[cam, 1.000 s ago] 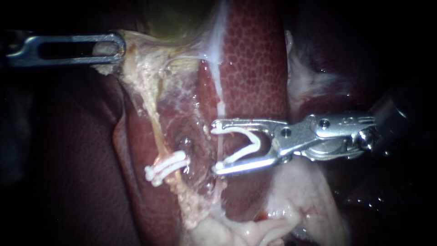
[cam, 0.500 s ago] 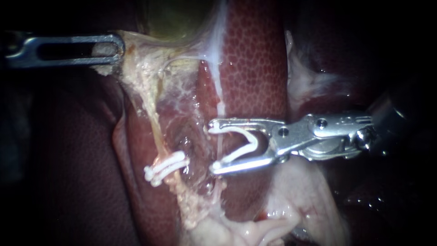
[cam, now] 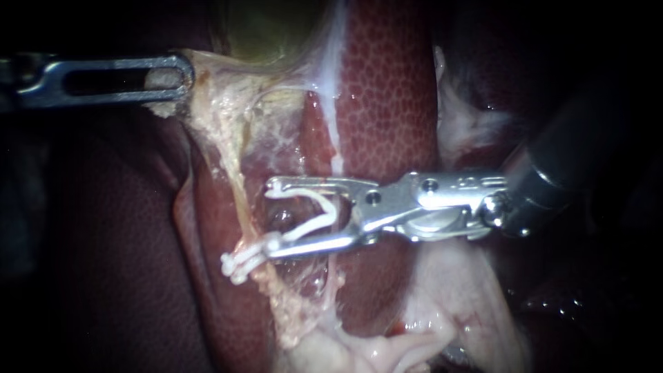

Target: Clipping third clip left tube

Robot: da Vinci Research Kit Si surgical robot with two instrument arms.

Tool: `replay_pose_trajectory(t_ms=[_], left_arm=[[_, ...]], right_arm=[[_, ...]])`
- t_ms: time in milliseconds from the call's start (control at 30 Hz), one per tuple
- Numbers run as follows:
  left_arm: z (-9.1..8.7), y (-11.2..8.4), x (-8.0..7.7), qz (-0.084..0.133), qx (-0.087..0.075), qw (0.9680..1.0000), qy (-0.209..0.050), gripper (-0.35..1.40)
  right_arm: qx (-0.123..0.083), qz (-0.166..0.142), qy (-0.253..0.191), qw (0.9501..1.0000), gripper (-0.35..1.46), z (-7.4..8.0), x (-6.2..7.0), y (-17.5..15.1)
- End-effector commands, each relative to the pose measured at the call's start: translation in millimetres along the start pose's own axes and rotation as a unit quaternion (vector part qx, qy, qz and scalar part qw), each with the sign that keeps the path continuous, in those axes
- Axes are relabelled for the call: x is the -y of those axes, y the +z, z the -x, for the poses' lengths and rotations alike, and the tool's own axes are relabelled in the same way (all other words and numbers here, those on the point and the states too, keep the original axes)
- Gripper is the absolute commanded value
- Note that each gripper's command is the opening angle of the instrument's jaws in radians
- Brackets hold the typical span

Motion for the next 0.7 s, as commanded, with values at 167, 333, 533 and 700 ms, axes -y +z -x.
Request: replay_pose_trajectory(t_ms=[167,333,533,700], left_arm=[[0.0,0.0,0.1,-0.001,-0.001,1.0000,0.000,-0.16],[-0.1,-0.1,0.4,-0.002,-0.001,1.0000,0.000,-0.16],[-0.2,-0.1,0.6,-0.002,-0.001,1.0000,0.000,-0.16],[-0.2,-0.1,0.6,-0.002,-0.001,1.0000,0.000,-0.16]], right_arm=[[0.000,-0.005,0.005,1.0000,0.60,1.5,-0.7,1.6],[-0.001,-0.007,0.010,0.9999,0.60,2.7,-1.2,2.8],[-0.002,-0.011,0.014,0.9998,0.60,3.0,-1.2,3.8],[-0.002,-0.014,0.013,0.9998,0.60,3.1,-1.3,4.2]])
